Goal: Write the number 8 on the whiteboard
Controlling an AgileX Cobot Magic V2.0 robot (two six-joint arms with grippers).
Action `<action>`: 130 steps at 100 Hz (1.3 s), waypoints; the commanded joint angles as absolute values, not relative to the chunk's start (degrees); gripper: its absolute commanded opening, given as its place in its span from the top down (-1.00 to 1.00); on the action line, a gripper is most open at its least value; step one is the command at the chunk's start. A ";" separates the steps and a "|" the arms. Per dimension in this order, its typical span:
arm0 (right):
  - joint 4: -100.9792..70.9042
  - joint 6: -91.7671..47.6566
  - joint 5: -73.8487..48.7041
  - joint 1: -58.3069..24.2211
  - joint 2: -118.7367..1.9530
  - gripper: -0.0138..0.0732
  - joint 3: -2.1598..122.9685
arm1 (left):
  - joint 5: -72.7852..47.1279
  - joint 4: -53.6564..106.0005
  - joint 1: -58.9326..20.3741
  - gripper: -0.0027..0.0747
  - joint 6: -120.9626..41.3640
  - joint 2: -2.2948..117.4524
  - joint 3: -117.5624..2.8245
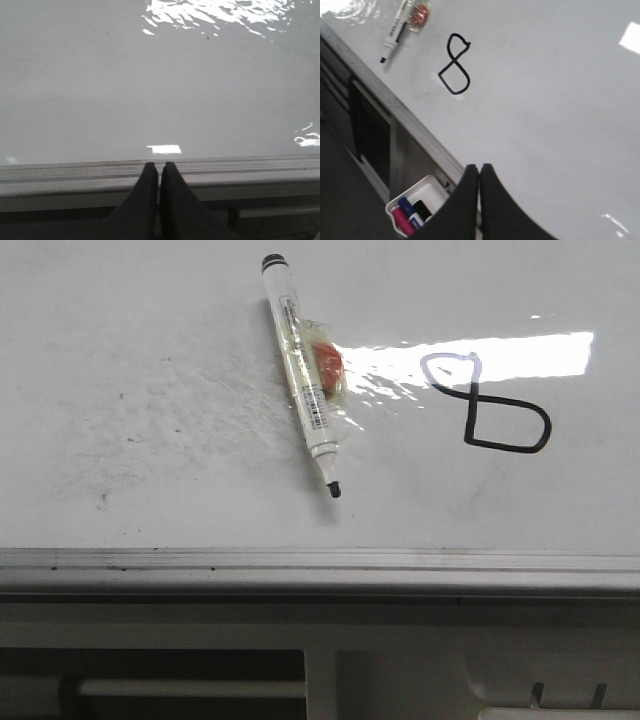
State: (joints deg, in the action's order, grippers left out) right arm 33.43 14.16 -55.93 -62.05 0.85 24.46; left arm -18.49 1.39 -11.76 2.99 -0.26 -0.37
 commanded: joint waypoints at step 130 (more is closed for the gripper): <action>0.00 -4.87 -17.11 8.56 1.40 0.78 -1.41 | -15.06 2.04 -11.56 0.98 3.55 -1.74 1.84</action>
